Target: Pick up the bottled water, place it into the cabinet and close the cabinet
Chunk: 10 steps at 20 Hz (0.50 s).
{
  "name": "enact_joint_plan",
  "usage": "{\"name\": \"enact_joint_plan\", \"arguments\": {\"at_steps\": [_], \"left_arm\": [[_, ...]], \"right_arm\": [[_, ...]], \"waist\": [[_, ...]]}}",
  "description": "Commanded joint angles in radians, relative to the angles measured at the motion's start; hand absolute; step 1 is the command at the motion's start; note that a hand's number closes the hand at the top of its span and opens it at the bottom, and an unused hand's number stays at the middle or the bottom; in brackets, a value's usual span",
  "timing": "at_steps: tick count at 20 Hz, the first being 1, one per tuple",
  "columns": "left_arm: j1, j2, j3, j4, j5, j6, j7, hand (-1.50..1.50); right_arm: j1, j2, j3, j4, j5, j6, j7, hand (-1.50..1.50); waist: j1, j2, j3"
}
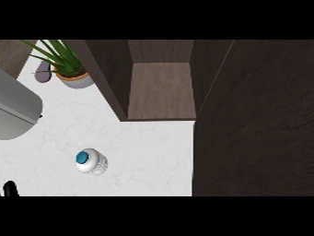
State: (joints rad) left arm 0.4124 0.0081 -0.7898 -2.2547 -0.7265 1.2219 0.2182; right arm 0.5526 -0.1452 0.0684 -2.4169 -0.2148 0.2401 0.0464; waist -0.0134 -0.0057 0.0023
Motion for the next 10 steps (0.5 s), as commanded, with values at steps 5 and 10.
{"name": "enact_joint_plan", "arguments": {"at_steps": [5,10], "left_arm": [[0.035,-0.008,-0.114,0.059,-0.062,0.093,0.06,-1.5],[-0.007,-0.007,-0.062,0.103,-0.044,0.088,0.111,-1.5]], "right_arm": [[0.207,-0.031,-0.02,-0.207,-0.086,0.076,-0.014,-1.5],[0.209,-0.008,-0.023,-0.172,-0.058,0.083,-0.072,-1.5]], "waist": [[-0.011,0.0,-0.001],[-0.007,0.004,-0.001]]}}
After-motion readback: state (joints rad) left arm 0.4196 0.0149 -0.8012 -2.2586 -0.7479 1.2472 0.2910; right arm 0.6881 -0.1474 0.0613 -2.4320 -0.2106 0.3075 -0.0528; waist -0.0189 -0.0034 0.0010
